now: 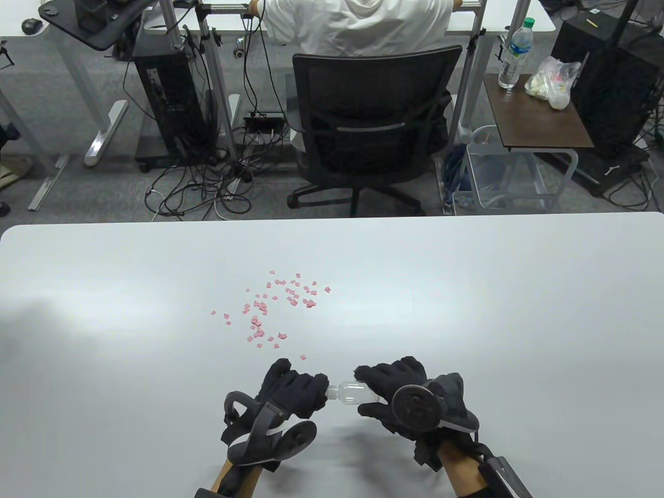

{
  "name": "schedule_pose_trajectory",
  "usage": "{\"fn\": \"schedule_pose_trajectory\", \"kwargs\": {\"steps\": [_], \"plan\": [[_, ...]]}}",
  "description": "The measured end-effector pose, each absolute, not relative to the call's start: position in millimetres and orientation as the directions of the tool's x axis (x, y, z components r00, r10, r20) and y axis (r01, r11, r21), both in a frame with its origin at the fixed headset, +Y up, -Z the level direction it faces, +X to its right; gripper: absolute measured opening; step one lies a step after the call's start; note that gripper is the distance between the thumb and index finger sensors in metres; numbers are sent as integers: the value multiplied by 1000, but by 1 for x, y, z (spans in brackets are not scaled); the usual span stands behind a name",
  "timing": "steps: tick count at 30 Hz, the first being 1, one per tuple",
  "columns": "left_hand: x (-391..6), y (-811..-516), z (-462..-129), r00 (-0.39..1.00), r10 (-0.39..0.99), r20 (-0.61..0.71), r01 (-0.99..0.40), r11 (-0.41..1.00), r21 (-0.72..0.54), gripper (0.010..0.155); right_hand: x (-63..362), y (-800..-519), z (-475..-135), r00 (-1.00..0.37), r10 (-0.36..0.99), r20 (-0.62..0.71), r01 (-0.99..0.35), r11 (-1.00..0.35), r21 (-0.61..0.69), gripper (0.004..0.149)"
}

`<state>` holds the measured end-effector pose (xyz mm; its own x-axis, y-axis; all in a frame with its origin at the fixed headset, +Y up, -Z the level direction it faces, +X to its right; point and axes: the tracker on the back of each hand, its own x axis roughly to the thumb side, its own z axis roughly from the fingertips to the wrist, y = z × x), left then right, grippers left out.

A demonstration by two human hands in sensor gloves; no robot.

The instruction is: Squeeze empty conical bottle to blow paper scraps with air puff

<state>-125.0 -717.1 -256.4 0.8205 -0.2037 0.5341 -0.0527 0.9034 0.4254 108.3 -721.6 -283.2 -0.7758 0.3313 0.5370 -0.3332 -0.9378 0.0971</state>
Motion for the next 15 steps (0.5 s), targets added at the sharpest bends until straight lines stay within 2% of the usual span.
{"fn": "schedule_pose_trajectory", "kwargs": {"steps": [2, 6, 8, 10, 11, 13, 14, 15], "plan": [[-125, -716, -256, 816, -219, 536, -50, 895, 442, 46, 108, -721, -282, -772, 338, 538, -337, -936, 105, 67], [-127, -716, -264, 837, -82, 541, -83, 958, 273, 51, 106, -717, -275, -788, 169, 592, -290, -950, -114, 67], [-129, -717, -265, 843, -44, 536, -97, 968, 232, 51, 105, -715, -273, -786, 163, 597, -307, -940, -147, 67], [-130, -715, -262, 842, -55, 536, -134, 942, 308, 49, 103, -715, -273, -789, 144, 598, -298, -940, -167, 67], [-130, -713, -261, 839, -110, 534, -97, 934, 345, 49, 102, -715, -274, -787, 150, 598, -295, -943, -151, 67], [-128, -712, -258, 817, -231, 529, -18, 905, 424, 48, 101, -715, -278, -788, 233, 570, -294, -956, -16, 66], [-127, -712, -256, 803, -291, 520, 21, 886, 464, 48, 101, -716, -277, -781, 258, 569, -309, -951, 6, 66], [-127, -712, -257, 804, -295, 517, 25, 884, 466, 48, 101, -716, -277, -782, 252, 570, -311, -950, -7, 67]]}}
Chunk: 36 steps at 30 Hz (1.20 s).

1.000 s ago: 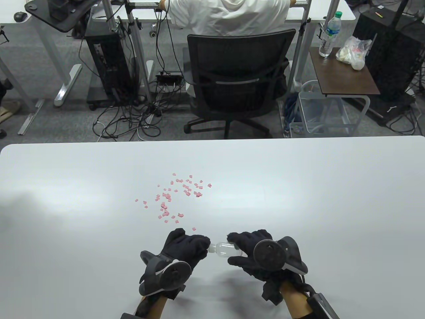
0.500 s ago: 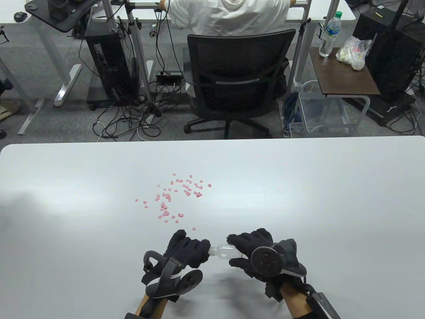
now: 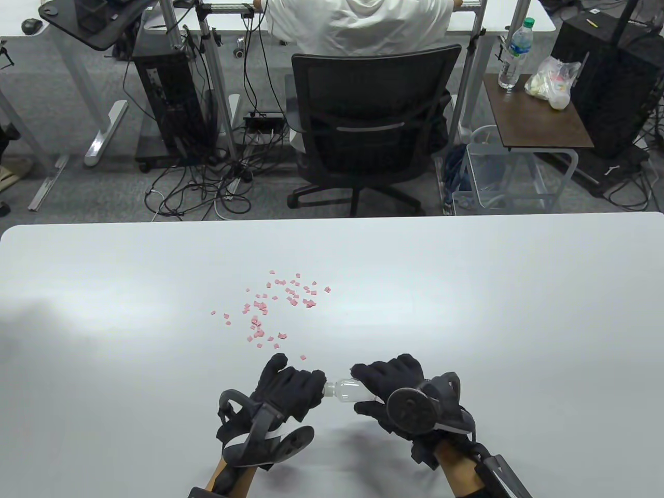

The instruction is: Squeeze empty conical bottle to blow paper scraps with air puff

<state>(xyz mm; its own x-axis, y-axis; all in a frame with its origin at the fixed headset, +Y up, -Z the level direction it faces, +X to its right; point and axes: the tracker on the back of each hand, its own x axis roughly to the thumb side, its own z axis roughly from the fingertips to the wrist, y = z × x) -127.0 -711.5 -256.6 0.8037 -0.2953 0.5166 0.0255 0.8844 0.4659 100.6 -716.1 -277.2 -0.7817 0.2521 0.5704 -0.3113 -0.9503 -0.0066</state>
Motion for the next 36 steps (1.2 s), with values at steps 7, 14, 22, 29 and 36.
{"fn": "schedule_pose_trajectory", "kwargs": {"steps": [7, 14, 22, 29, 36], "plan": [[-132, -708, -259, 840, -115, 531, -90, 934, 346, 49, 96, -712, -264, -802, 19, 597, -245, -922, -300, 67], [-125, -704, -253, 802, -352, 482, 53, 847, 529, 48, 96, -713, -273, -818, 187, 545, -271, -959, -79, 67], [-127, -707, -255, 840, -208, 502, -11, 917, 398, 47, 90, -714, -265, -831, 19, 557, -190, -949, -251, 67], [-123, -706, -256, 840, -224, 494, 17, 921, 389, 50, 89, -716, -264, -835, -38, 549, -150, -944, -294, 66], [-123, -699, -250, 831, -320, 454, 46, 855, 516, 48, 87, -712, -264, -864, -73, 498, -124, -929, -350, 66]]}}
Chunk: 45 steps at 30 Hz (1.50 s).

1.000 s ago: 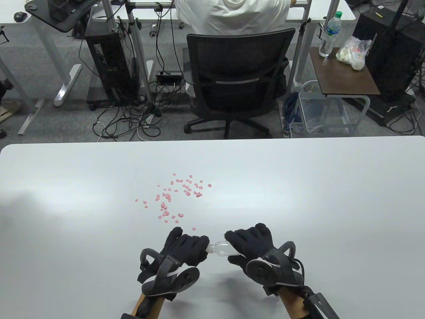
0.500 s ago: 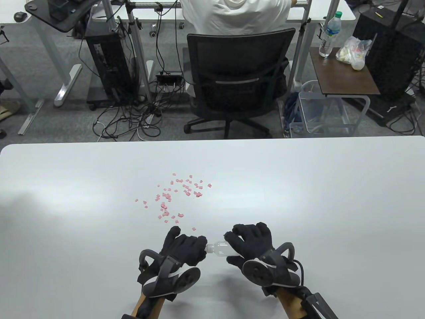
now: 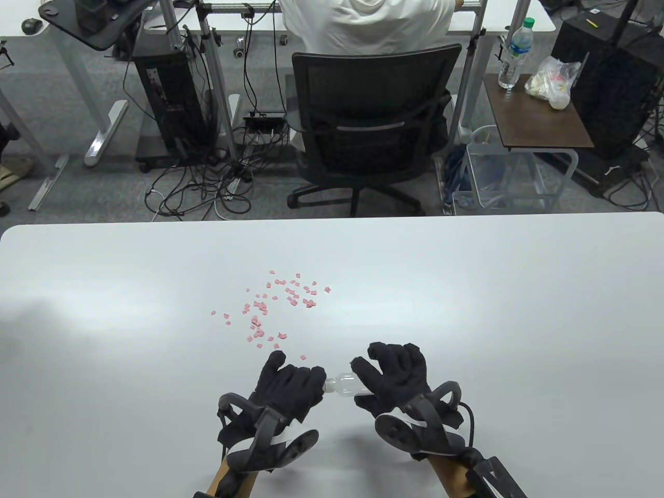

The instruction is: Squeeze empty conical bottle to blow paper scraps with air puff

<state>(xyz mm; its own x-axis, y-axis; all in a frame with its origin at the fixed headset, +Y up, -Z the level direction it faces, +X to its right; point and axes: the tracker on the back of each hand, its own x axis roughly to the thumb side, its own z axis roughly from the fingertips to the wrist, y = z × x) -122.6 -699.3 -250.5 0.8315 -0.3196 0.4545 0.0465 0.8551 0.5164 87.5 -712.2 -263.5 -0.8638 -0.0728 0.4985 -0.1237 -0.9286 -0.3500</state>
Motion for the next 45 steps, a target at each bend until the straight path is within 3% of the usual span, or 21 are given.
{"fn": "schedule_pose_trajectory", "kwargs": {"steps": [3, 5, 10, 13, 16, 19, 24, 30, 45], "plan": [[-130, -698, -254, 873, -190, 450, -50, 881, 470, 50, 89, -711, -268, -882, -56, 467, -117, -936, -333, 66], [-137, -701, -259, 909, -123, 398, -50, 916, 397, 61, 95, -710, -273, -887, -46, 459, -124, -934, -335, 67], [-158, -714, -273, 953, -1, 303, -101, 943, 318, 62, 120, -706, -292, -913, 55, 404, -204, -920, -336, 68], [-161, -715, -275, 953, -7, 303, -92, 946, 311, 61, 144, -703, -313, -901, 286, 327, -389, -867, -311, 69], [-159, -713, -275, 951, -20, 308, -83, 945, 318, 62, 170, -704, -333, -776, 589, 225, -631, -714, -303, 67], [-157, -713, -274, 949, -22, 315, -84, 944, 320, 61, 191, -707, -356, -666, 736, 121, -739, -629, -241, 67], [-154, -713, -274, 950, -41, 310, -62, 947, 317, 61, 221, -708, -392, -652, 757, -45, -704, -627, -334, 67], [-153, -714, -276, 950, -51, 309, -47, 953, 301, 61, 231, -738, -426, -681, 689, -249, -610, -721, -328, 66], [-157, -719, -283, 956, -53, 290, -21, 968, 248, 61, 211, -765, -467, -726, 610, -317, -555, -792, -252, 67]]}}
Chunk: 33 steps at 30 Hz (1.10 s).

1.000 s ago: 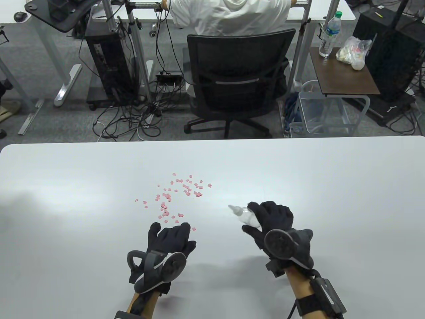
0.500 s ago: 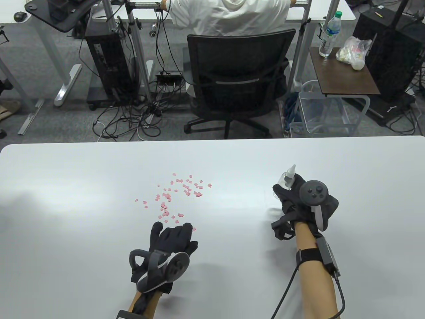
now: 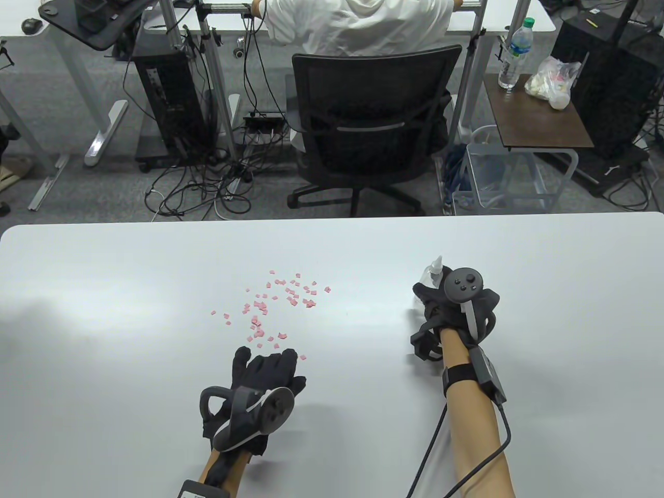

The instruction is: Squeeze empty conical bottle to blow paper scraps with air puff

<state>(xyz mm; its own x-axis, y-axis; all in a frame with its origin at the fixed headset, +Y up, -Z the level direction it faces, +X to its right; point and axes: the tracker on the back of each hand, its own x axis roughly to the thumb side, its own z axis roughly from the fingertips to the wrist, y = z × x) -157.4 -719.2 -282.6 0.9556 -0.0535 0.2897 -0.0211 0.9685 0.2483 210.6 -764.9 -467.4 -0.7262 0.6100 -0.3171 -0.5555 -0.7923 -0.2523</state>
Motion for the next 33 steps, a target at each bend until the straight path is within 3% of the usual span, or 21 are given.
{"fn": "schedule_pose_trajectory", "kwargs": {"steps": [14, 21, 30, 33], "plan": [[-157, -719, -283, 956, -57, 287, -15, 970, 242, 61, 209, -769, -470, -787, 496, -367, -479, -866, -142, 70], [-157, -718, -283, 958, -69, 277, 7, 975, 222, 62, 218, -764, -459, -811, 453, -371, -459, -885, -80, 87], [-162, -720, -288, 971, -75, 225, 40, 987, 154, 64, 243, -736, -383, -920, 273, -281, -276, -961, -30, 97], [-170, -716, -290, 984, -48, 173, 24, 990, 138, 67, 250, -717, -341, -931, 252, -265, -255, -967, -23, 74]]}}
